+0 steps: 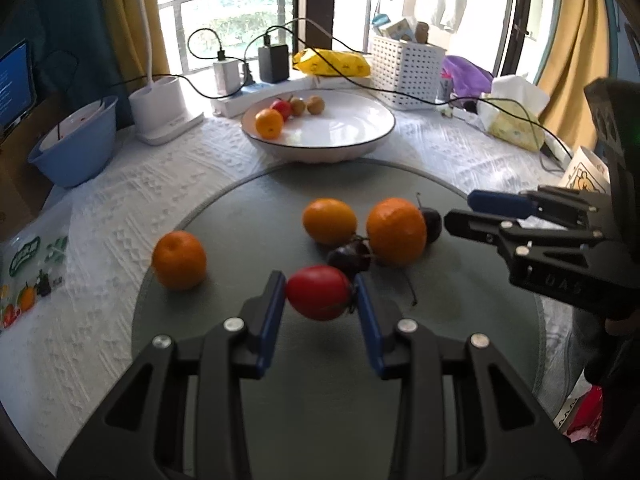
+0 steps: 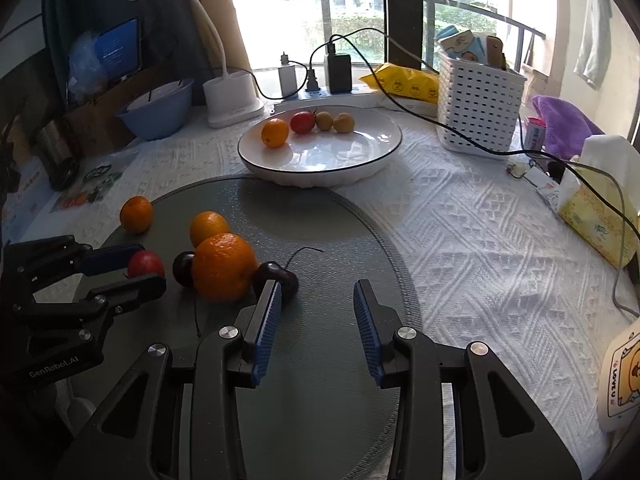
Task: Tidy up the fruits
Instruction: 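Close the left gripper on another red tomato while the right gripper approaches a dark plum, then lift the tomato with the left gripper while the right gripper grasps the dark plum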
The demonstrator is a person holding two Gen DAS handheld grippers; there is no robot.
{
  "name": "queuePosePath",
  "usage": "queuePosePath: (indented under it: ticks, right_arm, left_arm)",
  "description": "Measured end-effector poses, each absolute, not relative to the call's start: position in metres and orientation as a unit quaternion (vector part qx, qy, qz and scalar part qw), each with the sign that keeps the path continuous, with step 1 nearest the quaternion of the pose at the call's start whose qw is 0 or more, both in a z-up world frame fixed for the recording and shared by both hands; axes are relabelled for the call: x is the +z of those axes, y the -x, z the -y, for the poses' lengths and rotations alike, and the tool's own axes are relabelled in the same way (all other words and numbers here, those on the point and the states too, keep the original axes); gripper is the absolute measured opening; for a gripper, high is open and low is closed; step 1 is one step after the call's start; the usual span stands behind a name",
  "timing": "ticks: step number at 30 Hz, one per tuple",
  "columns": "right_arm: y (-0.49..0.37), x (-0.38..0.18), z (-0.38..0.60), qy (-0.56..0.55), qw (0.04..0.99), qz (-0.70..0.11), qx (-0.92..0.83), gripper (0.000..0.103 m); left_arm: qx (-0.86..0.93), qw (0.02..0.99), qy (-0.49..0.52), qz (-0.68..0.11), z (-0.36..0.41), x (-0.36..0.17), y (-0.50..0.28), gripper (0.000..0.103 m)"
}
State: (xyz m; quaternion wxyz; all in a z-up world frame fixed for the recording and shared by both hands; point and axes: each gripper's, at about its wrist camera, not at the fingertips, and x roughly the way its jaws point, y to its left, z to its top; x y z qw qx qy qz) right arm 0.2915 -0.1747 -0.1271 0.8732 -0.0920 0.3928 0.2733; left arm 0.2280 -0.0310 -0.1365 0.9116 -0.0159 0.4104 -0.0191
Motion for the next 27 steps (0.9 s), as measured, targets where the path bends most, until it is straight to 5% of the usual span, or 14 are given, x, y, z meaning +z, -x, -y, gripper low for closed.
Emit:
queuePosePath:
  ticks: [27]
  right_arm:
    - [-0.306,-0.134,0.148,0.065,0.865,-0.411,0.280,0.042]
  left_arm:
    - [-0.015,0.914,0.032,-0.405,0.007,-0.136,-0.221,0.037]
